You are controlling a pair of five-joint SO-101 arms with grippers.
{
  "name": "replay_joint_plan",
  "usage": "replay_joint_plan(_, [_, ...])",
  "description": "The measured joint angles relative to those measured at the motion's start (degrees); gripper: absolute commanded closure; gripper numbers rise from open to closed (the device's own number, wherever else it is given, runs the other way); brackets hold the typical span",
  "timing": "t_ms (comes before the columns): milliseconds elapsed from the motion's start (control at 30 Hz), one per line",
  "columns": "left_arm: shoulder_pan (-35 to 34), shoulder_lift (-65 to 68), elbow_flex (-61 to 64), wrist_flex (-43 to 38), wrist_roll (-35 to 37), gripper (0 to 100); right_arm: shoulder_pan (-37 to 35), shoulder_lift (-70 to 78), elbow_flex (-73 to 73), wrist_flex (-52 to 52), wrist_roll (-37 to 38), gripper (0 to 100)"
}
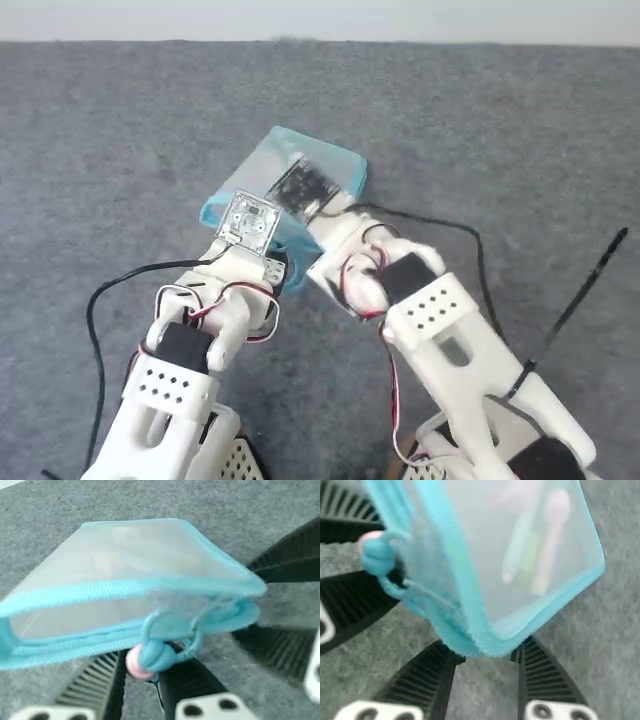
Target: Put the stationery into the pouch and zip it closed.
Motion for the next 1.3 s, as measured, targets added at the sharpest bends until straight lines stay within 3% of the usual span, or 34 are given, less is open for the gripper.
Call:
replay_joint_plan(367, [0.0, 0.0, 0.0, 0.0, 0.3, 99, 0.1, -0.1, 0.4, -8.1, 2.3, 83.7])
replay_joint_plan(600, [0.1, 0.0, 0.1, 0.0, 0.0, 99, 3.6, -4.7, 4.8, -8.5, 15.5, 84.6])
replay_joint_plan(767, [-0.1, 0.0, 0.0, -0.1, 0.3, 99, 2.4, -10.4, 14.2, -17.5, 25.1, 91.0])
replay_joint_plan(867, [0.0, 0.1, 0.0, -0.1, 0.3, 99, 1.0, -12.3, 19.6, -22.7, 28.9, 89.8])
replay_joint_plan(1200, [0.0, 0.1, 0.0, -0.1, 0.4, 99, 0.9, -13.2, 20.4, -24.4, 27.7, 88.2])
replay_joint_plan(1300, [0.0, 0.1, 0.0, -0.1, 0.4, 99, 0.9, -13.2, 20.4, -24.4, 27.0, 96.5])
